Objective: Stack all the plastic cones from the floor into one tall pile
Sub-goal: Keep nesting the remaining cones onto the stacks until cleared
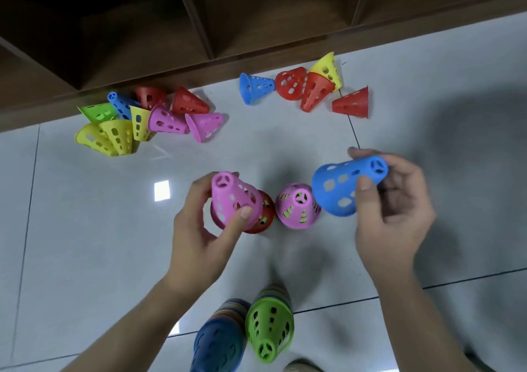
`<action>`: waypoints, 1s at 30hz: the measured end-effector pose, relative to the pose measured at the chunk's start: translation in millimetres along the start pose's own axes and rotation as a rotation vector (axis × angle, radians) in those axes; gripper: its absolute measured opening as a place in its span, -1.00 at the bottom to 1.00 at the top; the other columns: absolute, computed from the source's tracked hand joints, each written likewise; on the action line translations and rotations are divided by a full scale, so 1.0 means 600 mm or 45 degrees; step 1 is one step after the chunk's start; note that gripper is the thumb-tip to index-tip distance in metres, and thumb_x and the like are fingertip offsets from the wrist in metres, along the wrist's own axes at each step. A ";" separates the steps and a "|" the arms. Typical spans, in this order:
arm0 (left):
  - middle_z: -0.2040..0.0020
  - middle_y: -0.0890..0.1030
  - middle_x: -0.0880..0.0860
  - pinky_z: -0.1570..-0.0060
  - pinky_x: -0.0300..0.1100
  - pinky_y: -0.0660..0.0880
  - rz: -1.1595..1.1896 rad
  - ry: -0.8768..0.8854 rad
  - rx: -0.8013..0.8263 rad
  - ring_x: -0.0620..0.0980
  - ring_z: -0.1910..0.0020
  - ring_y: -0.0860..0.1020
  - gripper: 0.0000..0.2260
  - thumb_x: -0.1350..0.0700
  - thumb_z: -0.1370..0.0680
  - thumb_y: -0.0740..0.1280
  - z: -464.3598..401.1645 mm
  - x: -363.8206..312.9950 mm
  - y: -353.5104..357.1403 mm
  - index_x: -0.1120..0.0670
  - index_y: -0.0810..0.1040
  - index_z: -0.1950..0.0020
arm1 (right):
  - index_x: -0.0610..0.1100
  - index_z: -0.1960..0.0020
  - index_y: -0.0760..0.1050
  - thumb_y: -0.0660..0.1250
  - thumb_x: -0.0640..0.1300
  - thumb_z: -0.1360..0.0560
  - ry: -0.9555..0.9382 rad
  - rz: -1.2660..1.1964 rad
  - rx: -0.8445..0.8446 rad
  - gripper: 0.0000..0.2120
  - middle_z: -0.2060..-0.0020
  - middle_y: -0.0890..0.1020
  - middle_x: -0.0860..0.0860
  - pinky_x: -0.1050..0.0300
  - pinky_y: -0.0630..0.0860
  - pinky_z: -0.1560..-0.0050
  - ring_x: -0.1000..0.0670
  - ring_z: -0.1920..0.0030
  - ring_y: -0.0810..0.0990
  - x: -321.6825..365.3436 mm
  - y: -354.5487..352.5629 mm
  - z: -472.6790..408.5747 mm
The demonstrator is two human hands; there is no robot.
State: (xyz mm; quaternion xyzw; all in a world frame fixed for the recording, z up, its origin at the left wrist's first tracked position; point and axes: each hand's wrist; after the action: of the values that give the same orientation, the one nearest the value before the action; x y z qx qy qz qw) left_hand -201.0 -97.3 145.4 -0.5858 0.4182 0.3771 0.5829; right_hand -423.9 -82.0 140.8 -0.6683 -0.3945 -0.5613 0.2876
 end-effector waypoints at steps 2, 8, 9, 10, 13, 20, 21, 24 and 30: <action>-0.21 0.59 -0.11 -0.08 -0.15 0.56 -0.047 -0.017 0.064 -0.02 -0.20 0.58 -0.57 -0.03 -0.49 0.47 0.003 0.010 0.006 0.05 0.50 -0.30 | -0.10 -0.19 0.45 0.33 -0.15 -0.56 -0.023 -0.017 0.101 -0.79 -0.13 0.64 -0.23 -0.09 0.57 -0.16 -0.18 -0.17 0.64 0.001 0.004 0.015; -0.26 0.58 -0.21 -0.18 -0.23 0.53 -0.190 -0.042 0.244 -0.14 -0.28 0.55 -0.56 -0.01 -0.48 0.53 0.004 0.043 0.017 -0.02 0.47 -0.29 | -0.12 -0.19 0.51 0.39 -0.18 -0.49 -0.052 0.129 0.306 -0.72 -0.12 0.66 -0.09 -0.07 0.57 -0.18 -0.09 -0.19 0.64 -0.010 0.015 0.030; -0.26 0.58 -0.22 -0.18 -0.22 0.53 -0.202 -0.038 0.250 -0.15 -0.28 0.55 -0.55 0.00 -0.47 0.54 0.002 0.046 0.018 -0.02 0.47 -0.29 | -0.16 -0.18 0.52 0.41 -0.20 -0.48 -0.064 0.173 0.339 -0.72 -0.11 0.66 -0.06 0.02 0.56 -0.18 -0.05 -0.19 0.64 -0.010 0.016 0.030; -0.26 0.58 -0.24 -0.19 -0.22 0.53 -0.212 -0.034 0.255 -0.16 -0.28 0.55 -0.55 0.02 -0.46 0.55 -0.001 0.048 0.018 -0.01 0.48 -0.28 | -0.19 -0.17 0.54 0.43 -0.23 -0.47 -0.067 0.216 0.362 -0.72 -0.11 0.66 -0.03 0.14 0.53 -0.18 0.00 -0.19 0.63 -0.011 0.016 0.031; -0.25 0.59 -0.21 -0.22 -0.15 0.53 -0.229 -0.030 0.298 -0.14 -0.30 0.54 -0.55 -0.02 -0.45 0.56 -0.011 0.054 0.011 0.00 0.51 -0.27 | -0.23 -0.14 0.56 0.45 -0.31 -0.41 -0.042 0.296 0.394 -0.69 -0.10 0.66 0.02 0.34 0.45 -0.16 0.11 -0.18 0.62 -0.018 0.019 0.035; -0.18 0.62 0.14 -0.17 -0.05 0.47 -0.297 0.363 0.525 0.11 -0.18 0.59 -0.39 -0.27 -0.55 0.27 -0.071 0.049 -0.042 0.26 0.53 -0.26 | -0.17 -0.19 0.54 0.46 -0.16 -0.45 0.033 0.318 0.579 -0.67 -0.15 0.63 0.05 0.04 0.56 -0.18 0.02 -0.19 0.61 -0.053 0.015 0.037; -0.16 0.62 0.15 -0.16 -0.05 0.47 -0.319 0.398 0.514 0.13 -0.17 0.59 -0.39 -0.27 -0.57 0.23 -0.088 0.048 -0.047 0.28 0.54 -0.23 | -0.15 -0.19 0.54 0.45 -0.12 -0.45 0.068 0.304 0.615 -0.67 -0.17 0.63 0.07 0.07 0.54 -0.20 0.02 -0.21 0.61 -0.050 0.012 0.032; -0.14 0.62 0.15 -0.11 0.03 0.50 -0.336 0.387 0.422 0.13 -0.15 0.59 -0.52 -0.14 -0.60 0.24 -0.142 0.055 -0.047 0.28 0.56 -0.19 | -0.14 -0.20 0.54 0.36 -0.02 -0.51 0.065 0.351 0.612 -0.68 -0.21 0.62 0.06 0.16 0.46 -0.29 0.08 -0.27 0.57 -0.051 -0.004 -0.003; -0.22 0.55 0.00 -0.14 0.00 0.52 -0.525 0.331 0.559 -0.04 -0.14 0.56 -0.57 -0.04 -0.49 0.36 -0.253 0.080 0.031 0.10 0.49 -0.31 | -0.13 -0.32 0.49 0.36 0.00 -0.51 -0.028 1.168 0.532 -0.58 -0.36 0.49 -0.05 0.10 0.33 -0.40 -0.02 -0.39 0.42 -0.155 -0.001 -0.166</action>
State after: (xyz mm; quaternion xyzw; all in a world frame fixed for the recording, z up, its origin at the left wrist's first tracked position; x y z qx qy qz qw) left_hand -207.4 -250.6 99.3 -0.5618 0.4328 0.0740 0.7011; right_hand -482.3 -183.2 70.5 -0.7070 -0.1671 -0.2791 0.6280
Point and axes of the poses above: each hand's wrist, its own z-axis away from the middle knuckle, its own y-axis out of the palm, x = y × z
